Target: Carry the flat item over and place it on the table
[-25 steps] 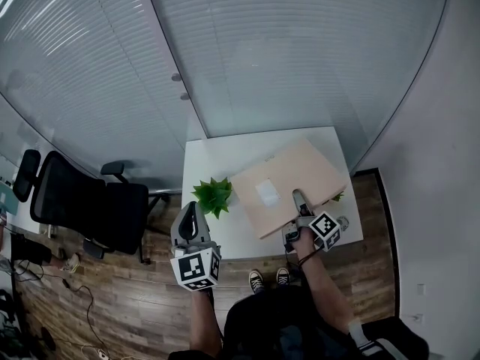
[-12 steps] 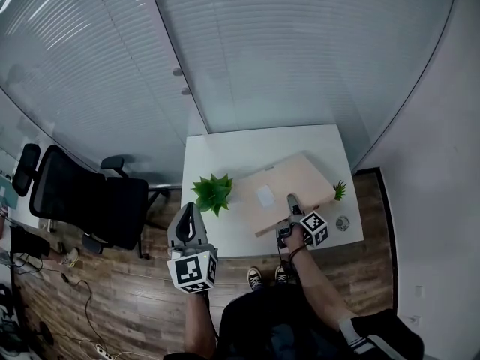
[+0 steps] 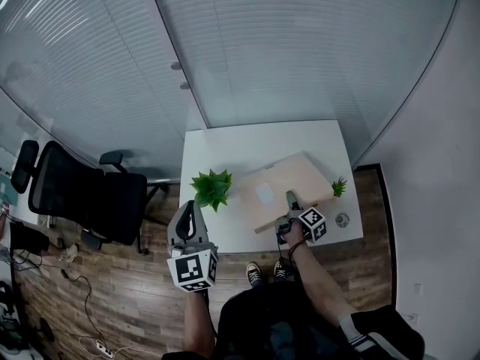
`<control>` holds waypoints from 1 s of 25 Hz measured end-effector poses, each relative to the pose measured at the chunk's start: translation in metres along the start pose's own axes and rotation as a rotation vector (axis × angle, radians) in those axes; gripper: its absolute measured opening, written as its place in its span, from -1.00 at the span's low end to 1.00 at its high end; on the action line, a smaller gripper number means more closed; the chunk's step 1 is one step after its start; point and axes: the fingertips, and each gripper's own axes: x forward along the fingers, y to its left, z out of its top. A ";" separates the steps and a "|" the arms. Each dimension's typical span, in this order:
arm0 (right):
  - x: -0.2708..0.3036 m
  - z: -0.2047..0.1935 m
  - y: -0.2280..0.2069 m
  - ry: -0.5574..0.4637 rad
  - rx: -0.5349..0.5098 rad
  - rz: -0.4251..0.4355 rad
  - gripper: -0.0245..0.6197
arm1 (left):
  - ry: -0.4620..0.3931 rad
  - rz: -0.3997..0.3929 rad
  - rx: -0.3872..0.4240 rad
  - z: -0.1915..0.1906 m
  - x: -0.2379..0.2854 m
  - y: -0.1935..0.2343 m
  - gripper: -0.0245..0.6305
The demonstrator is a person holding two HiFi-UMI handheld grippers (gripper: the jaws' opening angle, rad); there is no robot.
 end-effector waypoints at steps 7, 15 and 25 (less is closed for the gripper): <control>-0.008 0.007 -0.010 -0.009 0.045 -0.131 0.48 | -0.006 0.003 -0.012 0.000 0.000 -0.002 -0.92; -0.026 -0.003 -0.037 0.071 0.087 -0.326 1.00 | -0.012 -0.002 -0.027 -0.002 0.004 -0.006 -0.92; -0.042 -0.002 -0.019 0.074 0.131 -0.284 1.00 | -0.019 -0.024 -0.042 -0.002 0.007 -0.015 -0.92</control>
